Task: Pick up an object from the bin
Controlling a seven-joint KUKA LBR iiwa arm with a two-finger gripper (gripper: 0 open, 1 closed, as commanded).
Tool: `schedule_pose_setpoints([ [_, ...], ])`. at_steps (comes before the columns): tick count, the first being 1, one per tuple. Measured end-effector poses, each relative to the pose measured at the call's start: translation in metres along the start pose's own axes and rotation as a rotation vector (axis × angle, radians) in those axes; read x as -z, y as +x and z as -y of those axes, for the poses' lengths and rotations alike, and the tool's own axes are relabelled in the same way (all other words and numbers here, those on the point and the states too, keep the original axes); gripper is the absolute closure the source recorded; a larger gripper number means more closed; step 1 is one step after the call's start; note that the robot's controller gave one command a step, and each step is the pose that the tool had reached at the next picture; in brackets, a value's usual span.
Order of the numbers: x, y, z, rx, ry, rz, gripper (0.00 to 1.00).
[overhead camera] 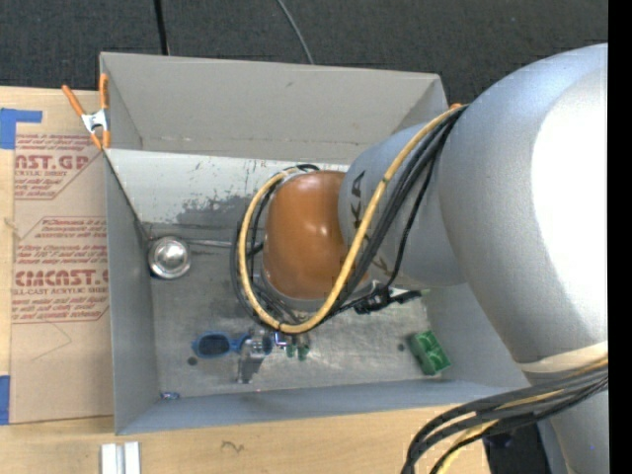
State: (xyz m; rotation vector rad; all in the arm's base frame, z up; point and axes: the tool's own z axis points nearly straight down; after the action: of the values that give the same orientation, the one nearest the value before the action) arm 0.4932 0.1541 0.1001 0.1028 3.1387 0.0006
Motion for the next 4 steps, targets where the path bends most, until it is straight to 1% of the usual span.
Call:
schedule_pose_setpoints([
  [1,-0.001,0.011,-0.015,-0.184,0.0,-0.003,0.0],
  [2,-0.028,0.003,-0.001,-0.432,-0.003,-0.001,0.0],
  [3,-0.027,0.003,-0.002,-0.43,-0.002,-0.001,0.0],
  [4,-0.025,0.003,-0.003,-0.43,-0.004,-0.004,1.0],
])
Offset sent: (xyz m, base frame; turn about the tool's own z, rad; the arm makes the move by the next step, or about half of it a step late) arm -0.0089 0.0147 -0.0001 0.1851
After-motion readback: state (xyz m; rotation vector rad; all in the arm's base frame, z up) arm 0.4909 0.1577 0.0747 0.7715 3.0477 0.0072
